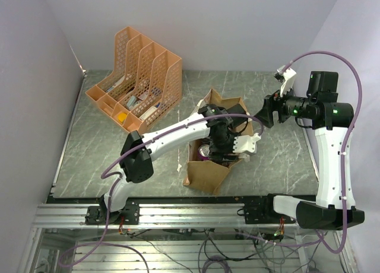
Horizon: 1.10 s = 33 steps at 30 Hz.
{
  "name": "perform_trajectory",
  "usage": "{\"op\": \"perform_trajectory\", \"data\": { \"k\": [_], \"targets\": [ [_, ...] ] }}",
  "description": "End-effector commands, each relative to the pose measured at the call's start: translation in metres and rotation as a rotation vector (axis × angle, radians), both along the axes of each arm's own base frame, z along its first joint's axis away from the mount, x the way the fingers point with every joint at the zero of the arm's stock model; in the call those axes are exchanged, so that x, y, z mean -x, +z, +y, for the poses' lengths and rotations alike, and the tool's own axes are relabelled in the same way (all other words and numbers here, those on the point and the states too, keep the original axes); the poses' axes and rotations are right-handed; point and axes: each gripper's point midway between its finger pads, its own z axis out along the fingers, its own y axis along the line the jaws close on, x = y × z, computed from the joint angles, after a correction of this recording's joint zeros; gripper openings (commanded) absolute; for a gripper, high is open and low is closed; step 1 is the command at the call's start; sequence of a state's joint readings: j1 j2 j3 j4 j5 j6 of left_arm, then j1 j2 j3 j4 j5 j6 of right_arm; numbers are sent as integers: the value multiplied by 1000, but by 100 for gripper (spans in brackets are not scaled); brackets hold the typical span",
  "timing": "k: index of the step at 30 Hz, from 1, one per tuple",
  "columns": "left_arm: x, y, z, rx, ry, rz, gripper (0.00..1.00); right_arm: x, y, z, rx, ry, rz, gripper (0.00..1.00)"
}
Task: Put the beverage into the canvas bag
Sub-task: Place the drink in the canvas bag.
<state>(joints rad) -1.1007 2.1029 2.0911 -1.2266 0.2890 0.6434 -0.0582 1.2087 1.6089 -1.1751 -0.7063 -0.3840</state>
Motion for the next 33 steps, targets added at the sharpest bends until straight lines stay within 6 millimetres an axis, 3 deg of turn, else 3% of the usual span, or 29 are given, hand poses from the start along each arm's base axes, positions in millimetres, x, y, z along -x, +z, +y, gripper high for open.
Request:
{"op": "perform_trajectory", "data": {
  "k": [1,11,18,20,24,33],
  "targets": [
    [8,-10,-3,-29,22,20,11,-1,1,-4,0,-17,-6,76],
    [14,-23,2,-55,0,41,18,5,-6,-1,-29,-10,26,76],
    [17,-17,0,-28,-25,49,32,2,-7,-2,-21,-13,27,76],
    [18,-15,-1,-18,-29,53,29,2,-8,-2,-21,-12,28,76],
    [18,-9,-2,-4,-33,48,8,1,-9,-3,-19,-13,34,76],
    [2,5,18,-83,20,-51,7,0,-12,-4,-14,-16,40,76]
  ]
}}
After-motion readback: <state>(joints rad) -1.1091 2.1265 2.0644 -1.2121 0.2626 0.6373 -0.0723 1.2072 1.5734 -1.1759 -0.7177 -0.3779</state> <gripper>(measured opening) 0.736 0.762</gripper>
